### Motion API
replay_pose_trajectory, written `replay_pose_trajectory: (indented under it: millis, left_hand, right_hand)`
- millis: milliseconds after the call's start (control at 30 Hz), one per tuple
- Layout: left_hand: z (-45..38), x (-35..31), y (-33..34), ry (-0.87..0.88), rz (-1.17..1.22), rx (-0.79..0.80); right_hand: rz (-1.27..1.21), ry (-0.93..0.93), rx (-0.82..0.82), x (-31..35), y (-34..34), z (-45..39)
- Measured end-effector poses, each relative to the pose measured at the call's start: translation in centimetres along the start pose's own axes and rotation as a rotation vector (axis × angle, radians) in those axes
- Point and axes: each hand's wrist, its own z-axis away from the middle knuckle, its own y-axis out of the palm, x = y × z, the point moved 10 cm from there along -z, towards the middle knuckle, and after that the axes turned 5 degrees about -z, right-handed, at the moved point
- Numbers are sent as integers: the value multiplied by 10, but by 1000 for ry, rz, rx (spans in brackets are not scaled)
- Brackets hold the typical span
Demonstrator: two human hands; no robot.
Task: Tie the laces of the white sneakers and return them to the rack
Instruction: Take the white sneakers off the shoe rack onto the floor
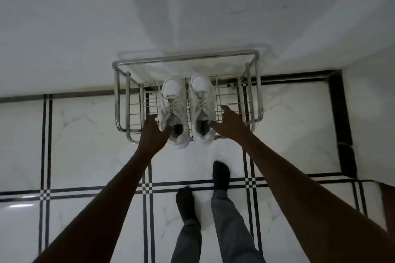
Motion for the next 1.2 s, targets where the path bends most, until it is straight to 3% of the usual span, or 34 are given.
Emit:
replay_pose_trajectory:
  millis: [100, 267, 633, 800, 967, 1200]
  left_hand:
    - [-20, 23, 14, -111, 58, 7]
    - [-26, 38, 45, -179, 292, 198]
    - [8, 29, 40, -45, 349, 104]
    - [55, 37, 36, 156, 352, -15]
    - [108, 75, 52, 225, 360, -77]
    - [166, 152, 124, 65, 339, -38]
  right_hand:
    - [-103, 59, 82, -16, 26, -25]
    - [-92, 5, 28, -28, 42, -53]
    - [-60, -177, -133, -28, 43, -17]
    - [-196, -424, -242, -24, 42, 42]
    - [-181, -370, -259, -78, 81, 88]
    - [-168, -292, -145, -172, 146, 110]
